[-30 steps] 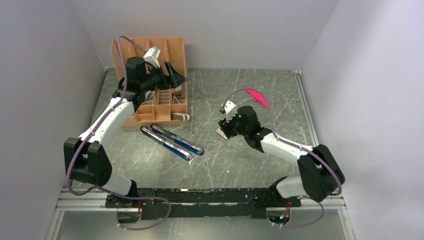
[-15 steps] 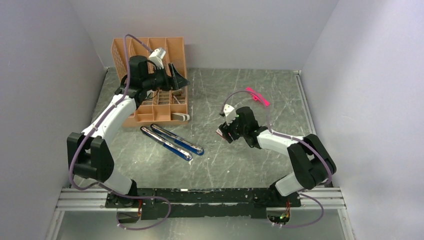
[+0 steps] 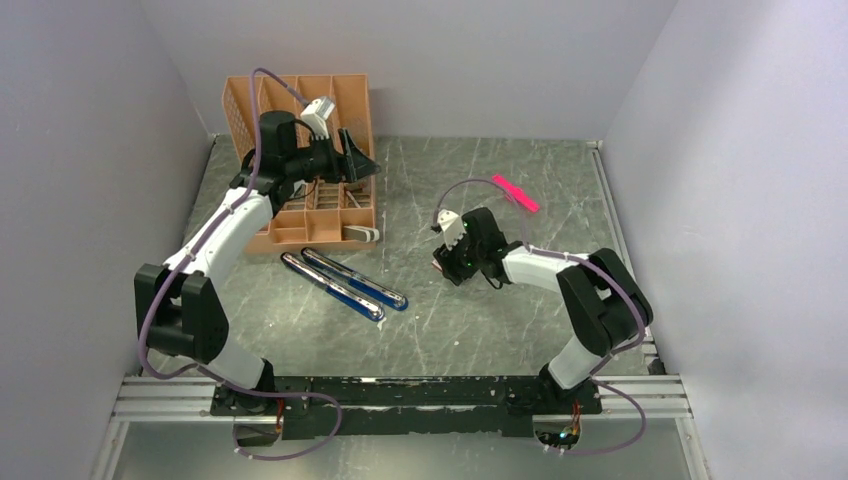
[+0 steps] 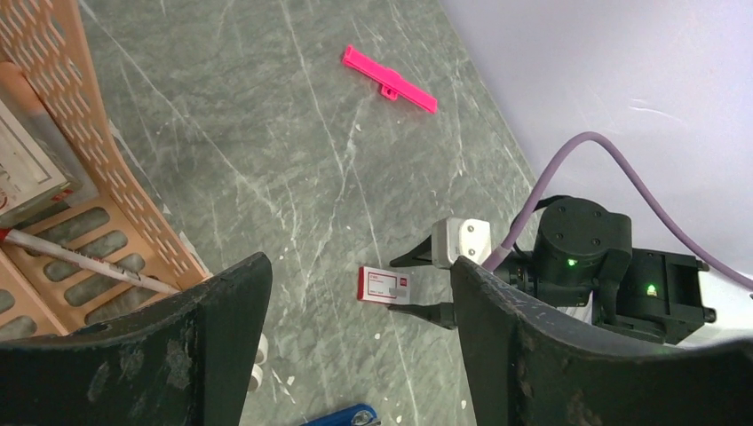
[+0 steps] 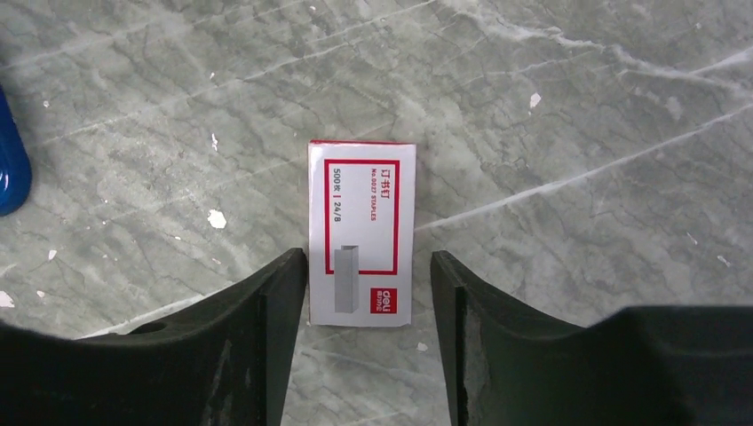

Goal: Load the staples into the stapler
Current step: Adjust the staple box at the center of the board.

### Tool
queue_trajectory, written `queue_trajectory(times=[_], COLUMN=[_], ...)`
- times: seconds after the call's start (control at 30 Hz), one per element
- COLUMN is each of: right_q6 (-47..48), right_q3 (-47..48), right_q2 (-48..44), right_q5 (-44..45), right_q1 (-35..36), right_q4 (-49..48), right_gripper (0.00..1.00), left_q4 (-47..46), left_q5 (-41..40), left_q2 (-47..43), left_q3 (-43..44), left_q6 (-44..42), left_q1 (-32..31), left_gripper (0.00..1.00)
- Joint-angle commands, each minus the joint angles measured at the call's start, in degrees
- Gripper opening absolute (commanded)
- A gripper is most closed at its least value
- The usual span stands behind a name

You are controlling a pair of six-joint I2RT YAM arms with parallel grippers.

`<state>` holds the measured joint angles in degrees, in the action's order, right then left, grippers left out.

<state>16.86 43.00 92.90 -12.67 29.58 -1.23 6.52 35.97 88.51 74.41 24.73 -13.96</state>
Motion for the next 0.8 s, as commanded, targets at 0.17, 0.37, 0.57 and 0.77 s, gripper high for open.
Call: queue_trajectory(times=[0.17,0.37,0.57,0.77], right_q6=[1.1,3.1,4.7,9.6], right_q3=[2.1,1.2,1.2,2.1], right_q2=[3.1,2.1,-0.6,1.3], right_q5=[2.2,5.4,-0.8,-5.5], right_q1=[-0.1,-1.0,-7.6,-8.0], right_q4=[5.0,5.2,2.5,1.8], right_gripper=[0.44,0.35,0.28,0.29], left_q4=[-0.1,-4.1,-3.1,-0.4], left_q5=[4.1,6.0,7.9,7.2], left_q2=[1.8,4.8,13.9,23.1], left_q3=[2.2,2.2,9.7,15.7], left_q6=[0.0,4.6,7.6,7.4], left_q1=[0.2,0.1,-3.6,-8.6], left_gripper=[0.76,0.71,0.63,0.56])
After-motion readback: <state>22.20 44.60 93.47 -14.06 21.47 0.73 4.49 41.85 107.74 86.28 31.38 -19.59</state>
